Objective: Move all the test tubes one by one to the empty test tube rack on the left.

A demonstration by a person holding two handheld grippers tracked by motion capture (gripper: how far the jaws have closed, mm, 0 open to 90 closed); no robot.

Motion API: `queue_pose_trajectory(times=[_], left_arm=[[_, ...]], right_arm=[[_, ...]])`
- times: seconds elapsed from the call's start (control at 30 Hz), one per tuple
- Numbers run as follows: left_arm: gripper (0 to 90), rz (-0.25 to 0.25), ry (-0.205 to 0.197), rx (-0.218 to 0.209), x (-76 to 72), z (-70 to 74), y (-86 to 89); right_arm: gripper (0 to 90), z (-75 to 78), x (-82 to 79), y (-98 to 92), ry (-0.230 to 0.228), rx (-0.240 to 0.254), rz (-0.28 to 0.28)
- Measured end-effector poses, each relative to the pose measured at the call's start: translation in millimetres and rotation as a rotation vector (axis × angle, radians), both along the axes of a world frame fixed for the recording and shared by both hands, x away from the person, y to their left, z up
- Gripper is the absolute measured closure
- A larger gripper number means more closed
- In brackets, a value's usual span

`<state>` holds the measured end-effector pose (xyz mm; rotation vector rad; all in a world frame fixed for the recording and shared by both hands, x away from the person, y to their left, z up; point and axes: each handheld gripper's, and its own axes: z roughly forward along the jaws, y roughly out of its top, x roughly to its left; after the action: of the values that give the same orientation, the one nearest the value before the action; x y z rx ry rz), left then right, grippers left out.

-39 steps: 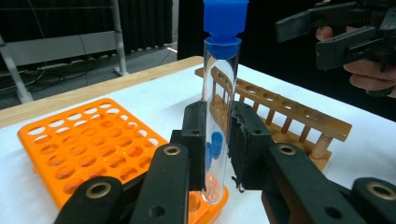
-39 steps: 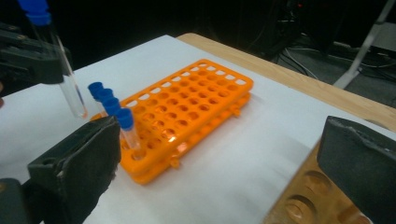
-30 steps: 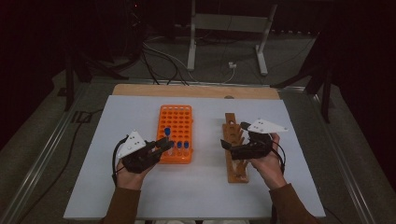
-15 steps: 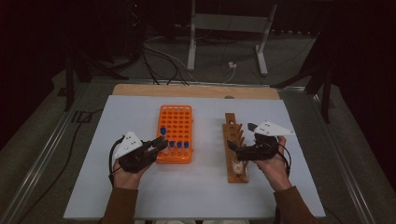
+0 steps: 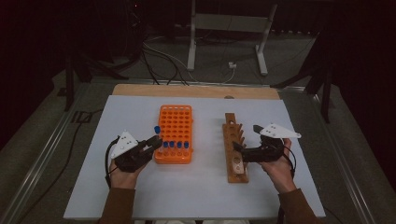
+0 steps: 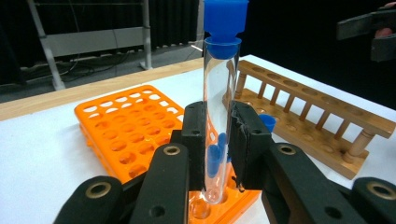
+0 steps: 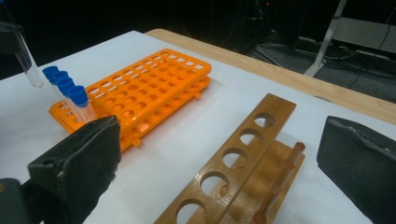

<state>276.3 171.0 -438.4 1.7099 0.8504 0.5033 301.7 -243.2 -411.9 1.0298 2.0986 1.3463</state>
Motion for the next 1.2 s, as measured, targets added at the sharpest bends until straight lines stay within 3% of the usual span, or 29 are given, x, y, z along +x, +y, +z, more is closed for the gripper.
queue_pose_trajectory(times=[0.8, 1.2], left_arm=[[78.2, 0.071, 0.025, 0.034, 5.9, -21.0, 0.9], [78.2, 0.079, 0.031, 0.045, 7.6, -28.6, 0.3]], right_arm=[[0.0, -6.3, -4.5, -12.1, 0.005, 0.020, -0.017], [0.0, -8.0, -4.4, -14.4, 0.006, 0.023, -0.024]])
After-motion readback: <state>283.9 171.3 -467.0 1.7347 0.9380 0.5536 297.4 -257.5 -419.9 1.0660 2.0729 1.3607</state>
